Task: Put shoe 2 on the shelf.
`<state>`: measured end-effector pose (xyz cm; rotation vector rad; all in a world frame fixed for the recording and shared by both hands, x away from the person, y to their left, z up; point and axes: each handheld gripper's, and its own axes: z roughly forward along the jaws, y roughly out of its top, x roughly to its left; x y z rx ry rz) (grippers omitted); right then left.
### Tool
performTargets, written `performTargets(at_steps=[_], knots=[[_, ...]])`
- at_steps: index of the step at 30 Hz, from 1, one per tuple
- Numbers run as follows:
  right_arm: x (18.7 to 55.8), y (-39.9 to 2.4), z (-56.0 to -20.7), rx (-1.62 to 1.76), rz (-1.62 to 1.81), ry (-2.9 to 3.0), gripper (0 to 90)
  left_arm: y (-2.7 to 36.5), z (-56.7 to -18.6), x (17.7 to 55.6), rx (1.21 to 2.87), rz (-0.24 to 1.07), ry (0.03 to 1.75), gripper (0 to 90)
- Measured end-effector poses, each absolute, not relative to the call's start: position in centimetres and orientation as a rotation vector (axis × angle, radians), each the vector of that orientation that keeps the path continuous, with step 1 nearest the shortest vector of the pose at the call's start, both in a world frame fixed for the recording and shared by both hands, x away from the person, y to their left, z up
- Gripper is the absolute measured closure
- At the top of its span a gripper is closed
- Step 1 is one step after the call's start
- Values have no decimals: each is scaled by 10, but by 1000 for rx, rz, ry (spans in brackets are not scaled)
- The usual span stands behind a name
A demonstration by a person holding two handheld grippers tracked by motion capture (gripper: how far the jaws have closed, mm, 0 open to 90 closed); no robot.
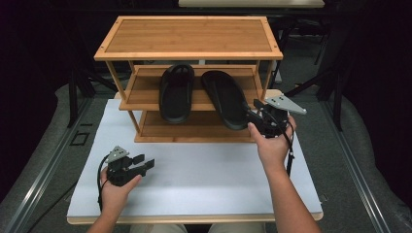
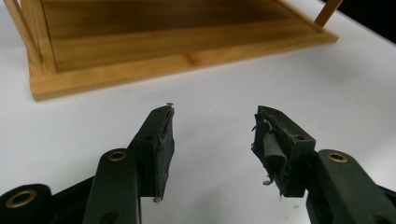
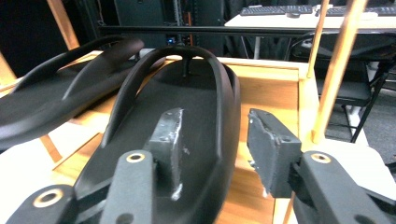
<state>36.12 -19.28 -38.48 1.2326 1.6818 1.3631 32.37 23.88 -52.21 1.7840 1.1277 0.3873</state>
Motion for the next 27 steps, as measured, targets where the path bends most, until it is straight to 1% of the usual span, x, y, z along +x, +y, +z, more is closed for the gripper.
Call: performTargets(at_steps=[4, 6, 9, 13, 19, 27], knots=[[352, -201, -385, 1239, 1410, 1710, 517, 233, -507, 326, 1765, 402, 1093, 472], [352, -203, -386, 1252, 1417, 1735, 508, 229, -498, 329, 1782, 404, 1069, 472], [358, -200, -389, 1270, 1390, 1783, 493, 223, -481, 335, 1779, 416, 1039, 472], [365, -193, -396, 1287, 1385, 1819, 482, 221, -450, 343, 1747, 448, 1005, 463], [368, -185, -397, 1294, 1405, 1813, 491, 216, -414, 357, 1723, 488, 991, 444], [373, -171, -399, 1283, 1394, 1813, 488, 203, -394, 374, 1699, 477, 991, 443]])
